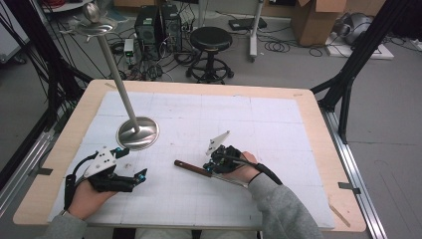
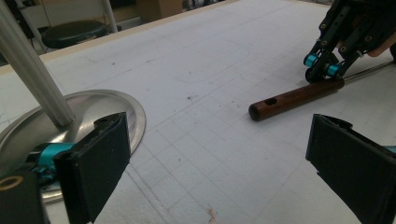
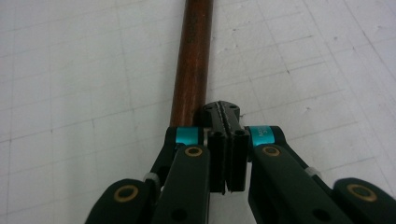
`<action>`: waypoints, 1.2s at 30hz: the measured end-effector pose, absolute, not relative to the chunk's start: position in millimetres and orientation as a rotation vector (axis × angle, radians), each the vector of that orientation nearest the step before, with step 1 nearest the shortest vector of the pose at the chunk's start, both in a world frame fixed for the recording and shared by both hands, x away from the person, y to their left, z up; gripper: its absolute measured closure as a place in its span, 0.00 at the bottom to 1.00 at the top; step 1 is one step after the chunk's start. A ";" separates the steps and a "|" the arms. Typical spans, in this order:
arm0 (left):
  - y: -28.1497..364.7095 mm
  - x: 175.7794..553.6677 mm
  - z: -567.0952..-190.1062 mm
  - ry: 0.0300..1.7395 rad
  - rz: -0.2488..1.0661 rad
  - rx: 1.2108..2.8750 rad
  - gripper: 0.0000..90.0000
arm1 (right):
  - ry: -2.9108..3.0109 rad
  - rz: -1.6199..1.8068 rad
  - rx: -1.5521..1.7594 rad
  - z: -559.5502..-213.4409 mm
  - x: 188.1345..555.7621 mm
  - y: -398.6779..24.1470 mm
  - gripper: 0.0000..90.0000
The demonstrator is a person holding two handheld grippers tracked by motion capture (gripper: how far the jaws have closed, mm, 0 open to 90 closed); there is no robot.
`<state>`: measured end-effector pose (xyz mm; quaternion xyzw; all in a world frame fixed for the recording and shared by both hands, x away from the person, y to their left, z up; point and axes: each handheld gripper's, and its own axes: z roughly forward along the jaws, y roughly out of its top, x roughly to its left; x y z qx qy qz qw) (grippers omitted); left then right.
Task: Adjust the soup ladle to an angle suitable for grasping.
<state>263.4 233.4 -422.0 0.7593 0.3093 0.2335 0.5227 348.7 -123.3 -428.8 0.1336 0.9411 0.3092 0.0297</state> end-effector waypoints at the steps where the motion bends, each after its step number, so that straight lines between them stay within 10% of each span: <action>1: 233.4 263.4 -422.0 0.740 0.558 1.818 0.08 | 2.904 0.956 0.406 -428.5 348.3 -122.5 1.00; 26: 235.0 263.3 -421.5 0.746 0.561 1.811 0.08 | 2.887 0.997 0.305 -417.2 331.9 -111.8 0.99; 36: 238.6 263.1 -419.3 0.756 0.559 1.785 0.08 | 2.879 1.081 0.335 -403.1 312.1 -124.0 0.73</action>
